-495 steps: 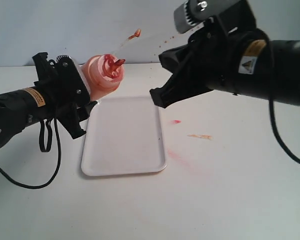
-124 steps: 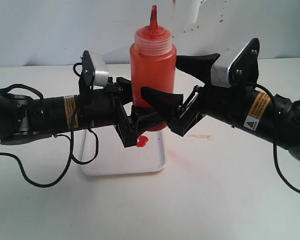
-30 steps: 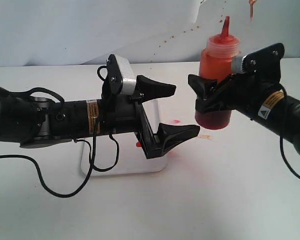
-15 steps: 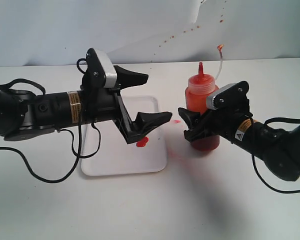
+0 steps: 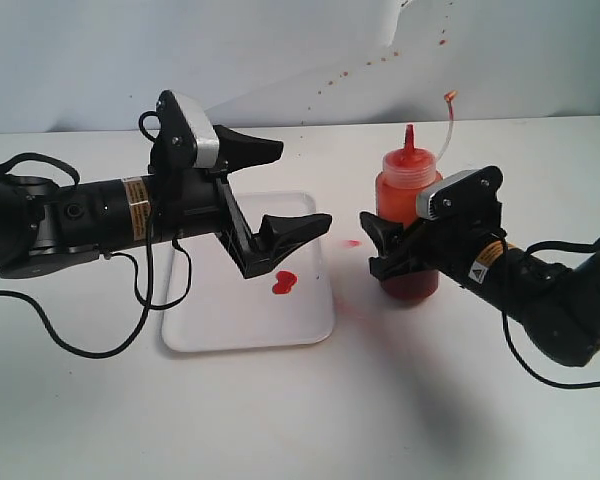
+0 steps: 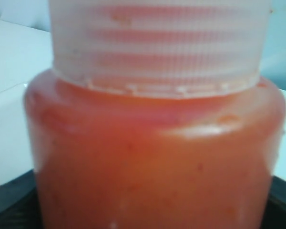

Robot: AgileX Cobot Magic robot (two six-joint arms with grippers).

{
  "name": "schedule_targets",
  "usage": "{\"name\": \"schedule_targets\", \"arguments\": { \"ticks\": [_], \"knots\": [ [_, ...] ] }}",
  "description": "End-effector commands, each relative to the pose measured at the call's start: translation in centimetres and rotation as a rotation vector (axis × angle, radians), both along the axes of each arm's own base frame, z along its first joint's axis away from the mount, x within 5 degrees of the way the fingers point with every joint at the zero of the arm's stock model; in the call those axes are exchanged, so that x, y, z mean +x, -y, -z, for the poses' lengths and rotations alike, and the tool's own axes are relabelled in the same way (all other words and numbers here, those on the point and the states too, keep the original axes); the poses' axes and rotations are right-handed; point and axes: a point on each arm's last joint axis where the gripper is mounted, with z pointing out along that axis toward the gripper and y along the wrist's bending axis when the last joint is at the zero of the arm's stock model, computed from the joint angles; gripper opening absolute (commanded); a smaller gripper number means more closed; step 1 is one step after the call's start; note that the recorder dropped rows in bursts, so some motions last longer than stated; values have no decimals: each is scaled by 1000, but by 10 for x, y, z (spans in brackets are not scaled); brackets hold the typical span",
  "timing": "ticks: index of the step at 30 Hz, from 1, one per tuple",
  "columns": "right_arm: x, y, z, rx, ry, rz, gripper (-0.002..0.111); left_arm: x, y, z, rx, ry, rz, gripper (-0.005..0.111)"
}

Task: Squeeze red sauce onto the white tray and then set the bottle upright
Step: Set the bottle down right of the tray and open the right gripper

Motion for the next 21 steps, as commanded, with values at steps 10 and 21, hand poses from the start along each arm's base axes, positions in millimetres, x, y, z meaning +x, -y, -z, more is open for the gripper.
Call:
{"name": "schedule_targets", "arguments": {
  "ticks": [10, 21],
  "knots": [
    [0, 0, 2, -35, 2, -36, 89, 0, 0, -6, -19, 19, -1, 105],
    [0, -1, 1, -29, 11, -37, 89, 0, 0, -6, -19, 19, -1, 105]
  ]
}}
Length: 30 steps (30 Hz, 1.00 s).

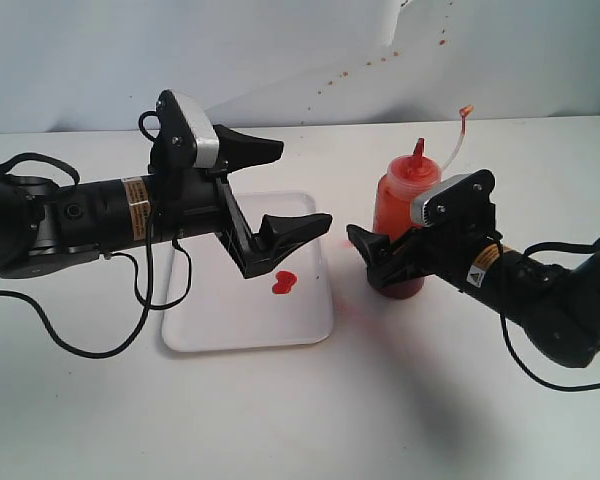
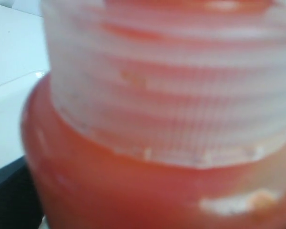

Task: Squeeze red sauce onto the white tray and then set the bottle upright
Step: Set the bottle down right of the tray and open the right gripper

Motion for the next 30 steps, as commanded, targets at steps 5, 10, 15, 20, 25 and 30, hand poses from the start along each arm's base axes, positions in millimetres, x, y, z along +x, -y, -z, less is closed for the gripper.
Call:
{"name": "schedule_targets", "arguments": {
  "ticks": [5, 10, 15, 20, 25, 30],
  "knots": [
    [2, 1, 0, 4, 11, 0, 89, 0, 0, -6, -17, 19, -2, 105],
    [2, 1, -5, 18, 31, -2, 93, 0, 0, -6, -16, 19, 0, 105],
    [-1, -1, -16, 55, 26, -23, 105, 0, 0, -6, -16, 19, 0, 105],
    [-4, -5, -38, 95, 53, -75, 105, 0, 0, -7, -17, 21, 0, 105],
    [-6, -3, -62, 87, 54, -62, 105, -1, 0, -11, -16, 38, 4, 105],
    [-10, 2, -86, 40, 55, -31, 105, -1, 0, -11, -11, 43, 12, 105]
  ]
}}
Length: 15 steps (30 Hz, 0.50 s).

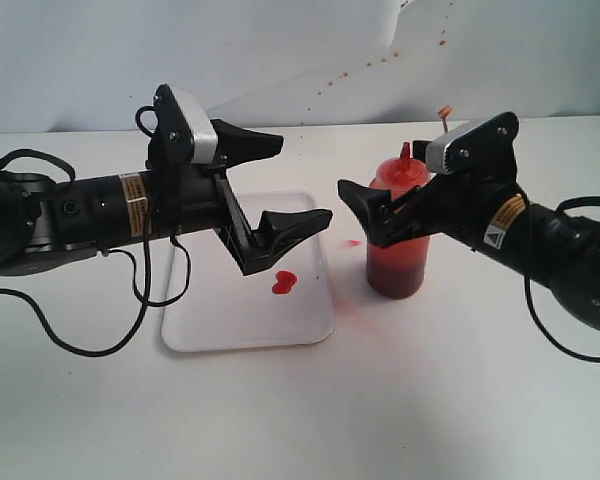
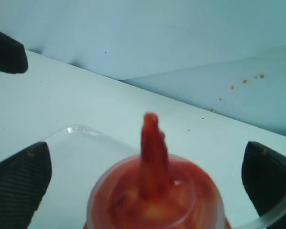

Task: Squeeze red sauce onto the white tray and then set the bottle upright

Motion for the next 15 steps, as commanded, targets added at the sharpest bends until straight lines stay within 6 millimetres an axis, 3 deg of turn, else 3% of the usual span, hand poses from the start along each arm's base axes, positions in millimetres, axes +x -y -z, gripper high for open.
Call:
{"name": "schedule_targets", "arguments": {
  "ticks": [1, 9, 15],
  "knots": [
    [-4, 6, -21, -40, 5, 26, 105, 0, 0, -5, -4, 24, 11, 105],
    [-13, 13, -52, -86, 18, 67, 105, 0, 0, -5, -4, 24, 11, 105],
    [-20, 15, -74, 41, 12, 90, 105, 0, 0, -5, -4, 24, 11, 105]
  ]
}}
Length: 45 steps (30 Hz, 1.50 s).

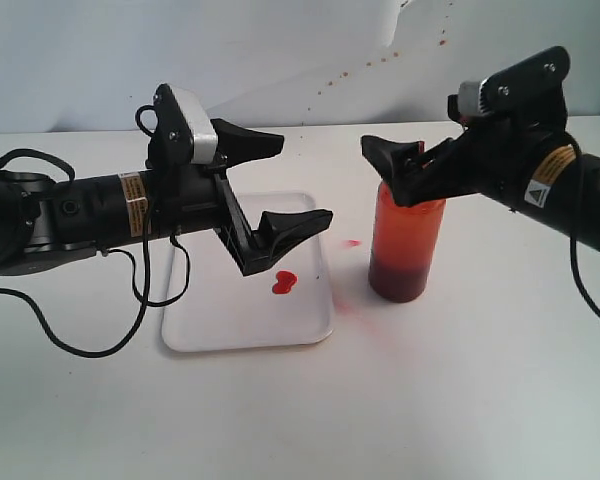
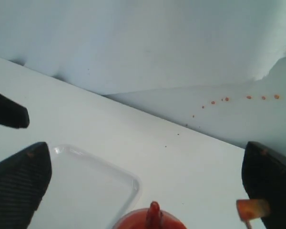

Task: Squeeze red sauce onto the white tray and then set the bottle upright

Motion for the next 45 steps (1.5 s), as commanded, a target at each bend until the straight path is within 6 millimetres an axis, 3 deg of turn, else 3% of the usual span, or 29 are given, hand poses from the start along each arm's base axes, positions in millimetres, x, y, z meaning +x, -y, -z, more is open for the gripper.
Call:
{"name": "schedule_targets", "arguments": {
  "ticks": [1, 9, 15, 17, 20, 23, 24, 28, 29, 34, 45],
  "knots": [
    [-5, 4, -17, 75, 7, 16, 105, 0, 0, -5, -7, 22, 4, 105],
    [-20, 7, -48, 76, 88, 7, 105, -3, 0, -10, 6, 45, 29, 105],
    [-37, 15, -73, 43, 124, 34, 98, -21, 0, -40, 55, 124, 146, 105],
    [-43, 19, -79, 31, 121, 55, 87, -31, -2, -54, 65, 119, 185, 104],
    [-54, 25, -91, 38, 121, 86, 53, -47, -4, -73, 65, 105, 261, 99],
    [-68, 29, -98, 105, 116, 98, 6, -70, -4, -92, 25, 116, 416, 78],
    [-72, 31, -98, 127, 110, 102, 0, -79, -5, -98, 1, 116, 483, 68],
    [-90, 36, -106, 147, 150, 100, 0, -94, -9, -104, 57, 57, 556, 26],
    [-93, 37, -107, 148, 158, 102, 0, -96, -10, -103, 69, 31, 560, 24],
    [-98, 38, -112, 167, 165, 106, 0, -100, -11, -101, 59, -32, 548, 32],
    [-98, 39, -112, 188, 154, 110, 0, -100, -12, -101, 62, -24, 548, 32]
  ]
}}
